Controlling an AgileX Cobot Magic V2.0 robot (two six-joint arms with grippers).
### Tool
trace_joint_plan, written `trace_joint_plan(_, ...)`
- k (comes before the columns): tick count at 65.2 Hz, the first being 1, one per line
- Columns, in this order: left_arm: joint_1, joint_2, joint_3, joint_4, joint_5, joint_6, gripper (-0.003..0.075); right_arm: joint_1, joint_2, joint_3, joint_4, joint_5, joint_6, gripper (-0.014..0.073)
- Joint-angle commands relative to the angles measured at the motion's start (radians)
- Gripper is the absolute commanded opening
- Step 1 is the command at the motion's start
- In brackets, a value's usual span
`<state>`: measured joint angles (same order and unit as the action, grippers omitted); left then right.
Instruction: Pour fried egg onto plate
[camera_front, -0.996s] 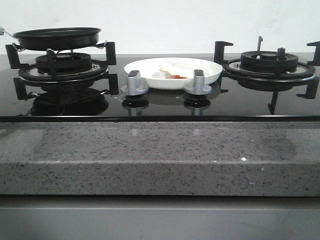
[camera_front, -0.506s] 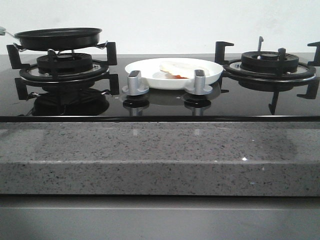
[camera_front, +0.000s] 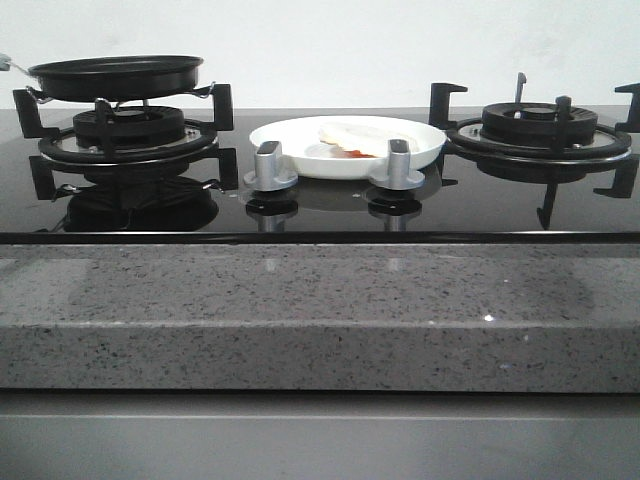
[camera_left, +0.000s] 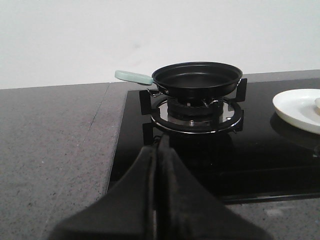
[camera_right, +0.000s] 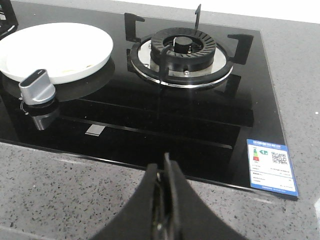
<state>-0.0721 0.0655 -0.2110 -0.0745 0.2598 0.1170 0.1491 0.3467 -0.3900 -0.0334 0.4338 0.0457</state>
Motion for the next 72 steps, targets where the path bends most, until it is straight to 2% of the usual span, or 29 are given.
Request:
trace_joint_plan(1,0.013,-0.044,0.028,-0.009,-0.084,-0.011,-0.0019,-0.006,0.004,-0.024,-0.006,-0.086,-0.002,-0.006)
trace_joint_plan(26,0.044,-0.089,0.224,-0.009,-0.109,-0.011,-0.0019,-0.006,0.004,-0.024,-0.006,-0.085,-0.002,-0.006)
trace_joint_plan(29,0.044,-0.089,0.222,-0.009,-0.089,-0.011,-0.0019,-0.006,0.004,-0.024,-0.006,-0.085,-0.002,-0.006)
trace_joint_plan(40,0.044,-0.089,0.222,-0.011,-0.153,-0.011,-0.0019,-0.006,0.004,-0.024,-0.006,-0.085,-0.002,-0.006)
trace_joint_plan(72,0.044,-0.089,0.222,-0.011,-0.153,-0.011,-0.0019,-0.006,0.004,-0.024,-0.006,-0.085,-0.002,-0.006)
